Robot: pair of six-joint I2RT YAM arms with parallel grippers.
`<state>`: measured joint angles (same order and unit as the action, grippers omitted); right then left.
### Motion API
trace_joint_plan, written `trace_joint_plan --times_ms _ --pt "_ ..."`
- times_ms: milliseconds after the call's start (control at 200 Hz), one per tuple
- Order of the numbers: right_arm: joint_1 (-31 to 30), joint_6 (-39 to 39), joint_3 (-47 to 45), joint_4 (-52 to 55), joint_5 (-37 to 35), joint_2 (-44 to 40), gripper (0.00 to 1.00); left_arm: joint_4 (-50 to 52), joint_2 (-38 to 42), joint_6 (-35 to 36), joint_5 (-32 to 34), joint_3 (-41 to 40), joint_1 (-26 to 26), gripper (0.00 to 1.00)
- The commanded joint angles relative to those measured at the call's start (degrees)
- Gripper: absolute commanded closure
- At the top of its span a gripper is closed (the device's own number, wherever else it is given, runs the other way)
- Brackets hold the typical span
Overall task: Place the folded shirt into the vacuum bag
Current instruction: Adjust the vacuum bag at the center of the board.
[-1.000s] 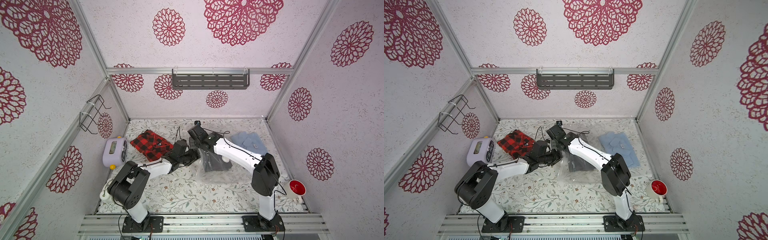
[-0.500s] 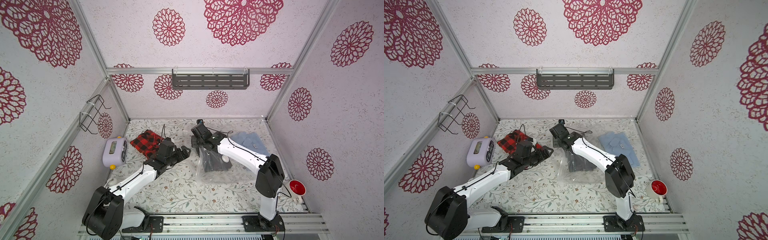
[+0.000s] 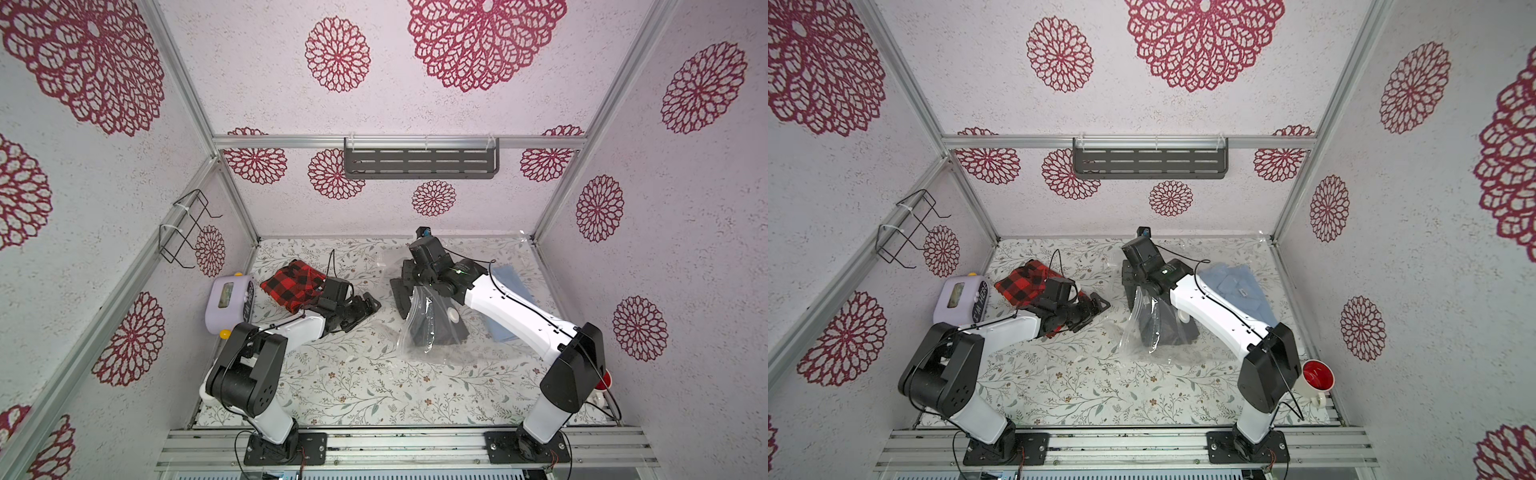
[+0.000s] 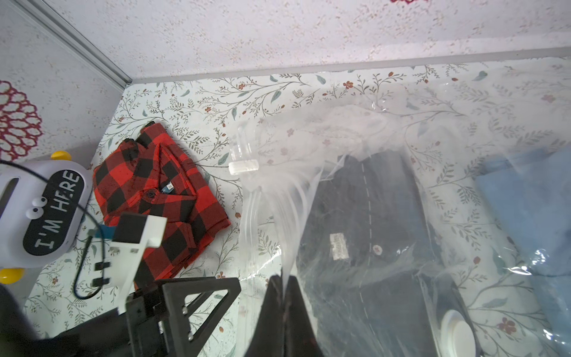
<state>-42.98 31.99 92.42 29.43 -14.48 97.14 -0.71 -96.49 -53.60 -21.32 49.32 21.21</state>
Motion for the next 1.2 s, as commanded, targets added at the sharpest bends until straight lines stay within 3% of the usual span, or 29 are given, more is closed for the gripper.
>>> trace_joint_plan --times_ms 0,385,465,585,715,921,1191 --pt "0.65 -0.75 -0.37 -2.71 1.6 -3.6 1.0 -5.79 -2.3 -1.14 -3.47 1.95 1.67 0.13" --pt "2.71 -1.02 -2.04 -3.24 2.8 -6.5 1.0 -8.59 -2.92 -3.18 -4.01 3.71 3.0 0.66" --pt "3.31 -1.13 -2.26 -3.17 2.98 -7.11 1.0 -6.36 -1.46 -2.12 -3.35 3.85 2.9 0.61" --pt "3.89 -1.37 -2.4 -3.15 4.05 -7.8 1.0 -1.99 1.26 0.88 -0.04 3.24 2.33 0.42" --pt "4.55 -1.71 -2.16 -3.15 4.98 -8.44 1.0 0.81 0.77 3.22 0.96 4.14 1.38 0.34" --pt "5.36 -1.93 -2.06 -3.33 6.04 -8.81 1.0 0.32 -4.92 3.97 -0.34 5.9 1.71 0.31" --pt "5.62 -1.36 -3.75 -5.23 8.77 -7.38 1.0 0.09 -6.06 5.11 1.7 3.85 2.13 0.29"
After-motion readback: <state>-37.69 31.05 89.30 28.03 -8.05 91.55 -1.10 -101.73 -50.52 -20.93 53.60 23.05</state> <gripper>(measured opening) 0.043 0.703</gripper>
